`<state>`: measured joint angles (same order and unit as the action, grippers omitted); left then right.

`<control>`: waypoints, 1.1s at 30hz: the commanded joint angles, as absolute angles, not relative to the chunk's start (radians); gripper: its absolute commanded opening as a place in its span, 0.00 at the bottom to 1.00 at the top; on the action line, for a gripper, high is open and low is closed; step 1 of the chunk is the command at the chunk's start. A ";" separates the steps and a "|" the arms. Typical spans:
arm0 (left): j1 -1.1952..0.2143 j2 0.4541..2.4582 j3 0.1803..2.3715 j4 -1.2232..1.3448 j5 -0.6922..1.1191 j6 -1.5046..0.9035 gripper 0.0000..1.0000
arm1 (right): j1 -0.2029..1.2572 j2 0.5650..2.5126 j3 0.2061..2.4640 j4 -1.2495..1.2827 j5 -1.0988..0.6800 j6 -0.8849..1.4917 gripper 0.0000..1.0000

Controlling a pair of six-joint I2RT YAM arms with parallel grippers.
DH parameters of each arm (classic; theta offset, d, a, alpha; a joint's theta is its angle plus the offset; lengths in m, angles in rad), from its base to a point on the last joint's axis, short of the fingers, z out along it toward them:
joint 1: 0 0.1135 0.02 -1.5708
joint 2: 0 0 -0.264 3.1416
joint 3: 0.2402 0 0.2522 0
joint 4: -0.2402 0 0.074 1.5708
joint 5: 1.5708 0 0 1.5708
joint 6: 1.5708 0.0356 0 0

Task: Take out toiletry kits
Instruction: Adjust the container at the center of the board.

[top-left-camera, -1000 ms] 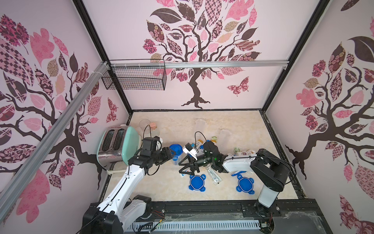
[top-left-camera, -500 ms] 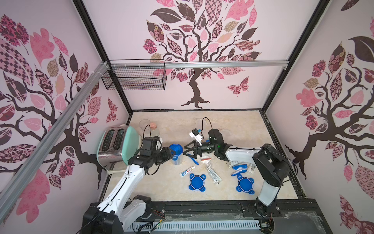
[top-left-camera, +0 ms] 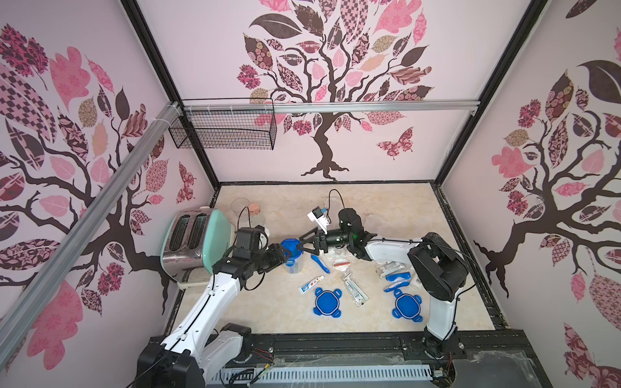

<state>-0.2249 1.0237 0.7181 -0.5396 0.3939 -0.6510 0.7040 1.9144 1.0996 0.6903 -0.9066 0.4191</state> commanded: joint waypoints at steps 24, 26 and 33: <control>-0.219 1.026 0.734 -0.537 0.324 -0.642 0.52 | 0.814 1.835 1.007 0.683 -0.984 0.391 0.74; -0.219 1.027 0.733 -0.536 0.325 -0.642 0.52 | 0.823 1.833 0.999 0.683 -0.984 0.392 0.74; -0.219 1.037 0.729 -0.529 0.328 -0.643 0.53 | 0.863 1.833 0.972 0.742 -0.994 0.435 0.74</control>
